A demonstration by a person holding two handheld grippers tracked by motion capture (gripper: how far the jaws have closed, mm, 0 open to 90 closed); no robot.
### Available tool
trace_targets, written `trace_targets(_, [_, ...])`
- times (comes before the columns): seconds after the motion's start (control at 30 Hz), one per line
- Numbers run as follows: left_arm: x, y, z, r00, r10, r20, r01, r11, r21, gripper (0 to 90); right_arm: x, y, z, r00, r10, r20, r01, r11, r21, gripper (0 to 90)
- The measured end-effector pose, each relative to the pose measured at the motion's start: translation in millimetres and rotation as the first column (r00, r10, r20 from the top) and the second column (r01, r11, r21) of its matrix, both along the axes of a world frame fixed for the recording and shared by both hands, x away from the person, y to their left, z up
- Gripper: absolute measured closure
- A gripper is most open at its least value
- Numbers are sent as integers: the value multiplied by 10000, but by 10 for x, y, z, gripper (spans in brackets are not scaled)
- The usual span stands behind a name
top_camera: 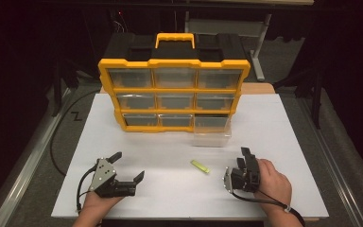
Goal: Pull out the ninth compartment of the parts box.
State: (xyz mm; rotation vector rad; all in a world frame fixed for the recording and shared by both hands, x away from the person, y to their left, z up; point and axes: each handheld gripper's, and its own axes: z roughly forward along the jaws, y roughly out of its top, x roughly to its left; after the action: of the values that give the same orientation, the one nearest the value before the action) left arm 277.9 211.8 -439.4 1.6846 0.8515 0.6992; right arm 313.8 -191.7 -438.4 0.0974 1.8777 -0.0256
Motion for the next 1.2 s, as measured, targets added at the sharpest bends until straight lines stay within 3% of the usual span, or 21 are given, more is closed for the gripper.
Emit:
trace_targets(0.23, [1, 32, 31, 9999, 21, 116, -20, 9999, -140, 3, -59, -153, -106, 9994, -284, -181, 286, 9995, 122, 444])
trace_targets(0.4, [29, 30, 21, 9999, -1, -107, 0, 10000, -48, 3, -101, -212, -120, 9989, -374, -299, 380, 9991, 210, 423])
trace_targets(0.83, [35, -19, 19, 9999, 107, 36, -107, 9999, 23, 3, -124, -177, -121, 9992, -35, -409, 45, 9997, 260, 375])
trace_targets(1.2, [51, -26, 9, 9998, 211, 16, -211, 9997, 88, 3, -109, -211, -125, 9988, 151, -474, -132, 9991, 396, 250])
